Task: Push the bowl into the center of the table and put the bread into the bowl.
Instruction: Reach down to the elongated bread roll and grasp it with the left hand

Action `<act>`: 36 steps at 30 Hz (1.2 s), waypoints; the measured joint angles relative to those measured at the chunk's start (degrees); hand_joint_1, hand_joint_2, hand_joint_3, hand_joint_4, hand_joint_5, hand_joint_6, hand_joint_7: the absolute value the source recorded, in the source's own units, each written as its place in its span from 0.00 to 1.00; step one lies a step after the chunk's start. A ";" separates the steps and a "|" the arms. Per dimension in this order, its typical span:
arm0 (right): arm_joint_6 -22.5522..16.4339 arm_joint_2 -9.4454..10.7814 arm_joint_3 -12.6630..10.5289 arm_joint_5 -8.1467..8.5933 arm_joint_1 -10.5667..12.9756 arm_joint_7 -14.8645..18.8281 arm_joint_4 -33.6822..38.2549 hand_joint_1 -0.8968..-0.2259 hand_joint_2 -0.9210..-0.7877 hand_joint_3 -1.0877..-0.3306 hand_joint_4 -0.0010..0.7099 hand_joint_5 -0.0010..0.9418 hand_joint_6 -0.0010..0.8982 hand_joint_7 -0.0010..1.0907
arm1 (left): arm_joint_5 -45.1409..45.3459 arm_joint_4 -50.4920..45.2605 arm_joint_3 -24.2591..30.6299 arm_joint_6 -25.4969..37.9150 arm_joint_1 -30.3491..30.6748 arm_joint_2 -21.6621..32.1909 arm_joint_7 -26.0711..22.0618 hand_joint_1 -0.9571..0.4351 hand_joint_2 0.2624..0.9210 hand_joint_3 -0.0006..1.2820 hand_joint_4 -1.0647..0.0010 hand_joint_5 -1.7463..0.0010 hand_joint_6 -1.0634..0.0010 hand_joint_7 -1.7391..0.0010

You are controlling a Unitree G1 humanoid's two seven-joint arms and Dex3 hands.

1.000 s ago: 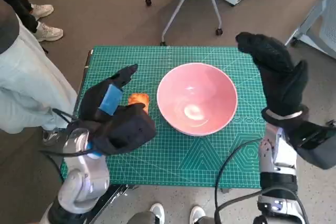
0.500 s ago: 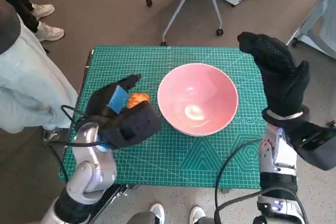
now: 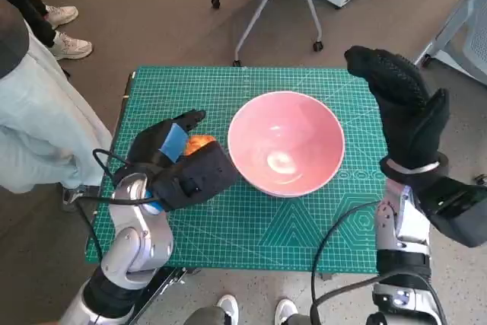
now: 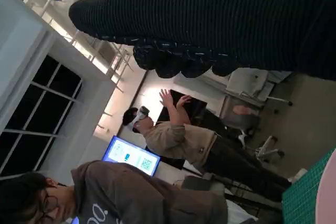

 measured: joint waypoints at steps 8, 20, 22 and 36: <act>-0.09 0.01 0.01 -0.02 0.00 0.00 0.33 0.34 0.00 0.44 0.28 0.00 0.10 0.44 | -0.72 1.73 0.19 -0.08 0.00 -0.35 0.00 0.27 1.00 0.06 0.39 0.85 0.55 0.94; -0.11 0.02 0.08 -0.07 0.02 -0.30 0.04 0.34 0.00 0.44 0.28 0.00 0.10 0.43 | -4.93 2.64 4.31 -7.72 0.06 2.17 0.10 0.34 0.93 0.00 0.54 0.65 0.52 0.97; -0.11 0.02 0.06 -0.07 0.05 -0.30 0.02 0.34 0.00 0.45 0.28 0.00 0.10 0.43 | -6.84 2.85 6.02 -11.42 0.29 3.73 0.23 0.36 0.92 0.00 0.58 0.56 0.51 0.98; -0.16 0.03 -0.08 -0.08 0.16 -0.44 0.03 0.32 0.00 0.45 0.28 0.00 0.11 0.42 | -20.32 8.62 14.35 -35.96 1.61 14.96 -3.22 0.51 0.85 0.00 0.71 0.98 0.56 1.00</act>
